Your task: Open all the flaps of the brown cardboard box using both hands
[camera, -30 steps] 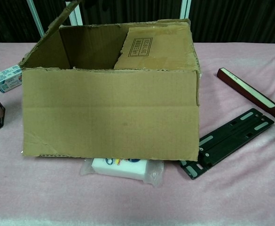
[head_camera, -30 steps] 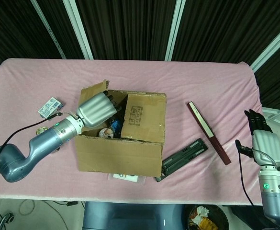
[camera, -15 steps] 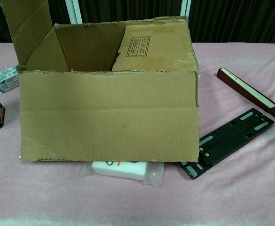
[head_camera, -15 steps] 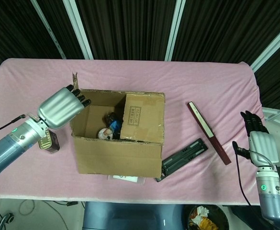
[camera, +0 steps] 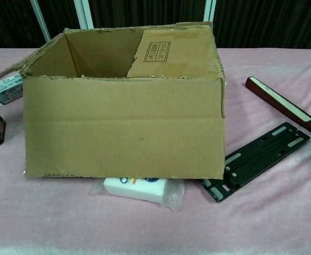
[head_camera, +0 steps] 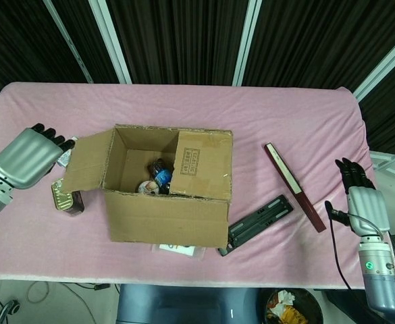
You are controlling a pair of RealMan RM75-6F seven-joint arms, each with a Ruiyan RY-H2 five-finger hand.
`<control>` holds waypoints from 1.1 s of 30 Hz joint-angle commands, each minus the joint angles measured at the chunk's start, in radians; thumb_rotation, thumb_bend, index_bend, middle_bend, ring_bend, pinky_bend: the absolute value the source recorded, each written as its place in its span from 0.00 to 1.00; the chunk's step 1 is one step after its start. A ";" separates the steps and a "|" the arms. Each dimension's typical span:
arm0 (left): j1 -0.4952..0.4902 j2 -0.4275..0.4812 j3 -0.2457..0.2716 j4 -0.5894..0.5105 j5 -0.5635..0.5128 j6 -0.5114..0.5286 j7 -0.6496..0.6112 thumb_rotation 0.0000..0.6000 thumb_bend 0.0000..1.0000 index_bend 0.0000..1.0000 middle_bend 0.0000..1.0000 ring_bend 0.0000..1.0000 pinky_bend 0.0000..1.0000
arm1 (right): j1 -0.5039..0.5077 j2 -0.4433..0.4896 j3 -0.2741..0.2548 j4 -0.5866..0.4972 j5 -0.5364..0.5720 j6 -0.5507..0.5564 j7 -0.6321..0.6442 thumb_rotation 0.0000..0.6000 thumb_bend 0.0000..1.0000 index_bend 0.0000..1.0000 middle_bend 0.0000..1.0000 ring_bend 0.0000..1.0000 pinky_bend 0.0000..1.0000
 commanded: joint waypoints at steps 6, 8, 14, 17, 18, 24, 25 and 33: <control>0.131 -0.023 0.025 0.063 -0.006 0.116 -0.066 1.00 0.59 0.21 0.28 0.24 0.29 | 0.003 -0.001 0.011 0.001 0.005 -0.008 -0.008 1.00 0.39 0.00 0.06 0.01 0.24; 0.166 -0.044 0.028 0.067 -0.022 0.153 -0.078 1.00 0.37 0.13 0.17 0.12 0.17 | 0.008 0.002 0.016 -0.001 0.006 -0.014 -0.009 1.00 0.39 0.00 0.06 0.01 0.24; 0.352 -0.220 0.036 0.073 -0.085 0.420 -0.112 1.00 0.16 0.01 0.00 0.00 0.03 | 0.066 0.041 0.039 -0.008 -0.040 -0.077 -0.044 1.00 0.38 0.00 0.06 0.01 0.24; 0.429 -0.307 0.045 0.102 -0.085 0.526 -0.132 1.00 0.15 0.00 0.00 0.00 0.02 | 0.104 0.060 0.052 -0.007 -0.061 -0.121 -0.066 1.00 0.36 0.00 0.06 0.01 0.24; 0.451 -0.331 0.049 0.115 -0.086 0.551 -0.140 1.00 0.15 0.00 0.00 0.00 0.02 | 0.119 0.066 0.056 -0.006 -0.066 -0.138 -0.074 1.00 0.34 0.00 0.06 0.01 0.23; 0.572 -0.468 0.065 0.231 -0.090 0.666 -0.230 1.00 0.15 0.00 0.00 0.00 0.02 | 0.268 0.077 0.102 0.002 -0.035 -0.303 -0.162 1.00 0.32 0.00 0.06 0.01 0.24; 0.581 -0.481 0.064 0.246 -0.090 0.671 -0.239 1.00 0.15 0.00 0.00 0.00 0.02 | 0.288 0.071 0.108 0.005 -0.025 -0.322 -0.175 1.00 0.32 0.00 0.06 0.01 0.24; 0.622 -0.547 0.062 0.342 -0.067 0.669 -0.341 1.00 0.15 0.00 0.00 0.00 0.02 | 0.503 -0.022 0.155 0.061 0.103 -0.508 -0.276 1.00 0.51 0.01 0.07 0.02 0.24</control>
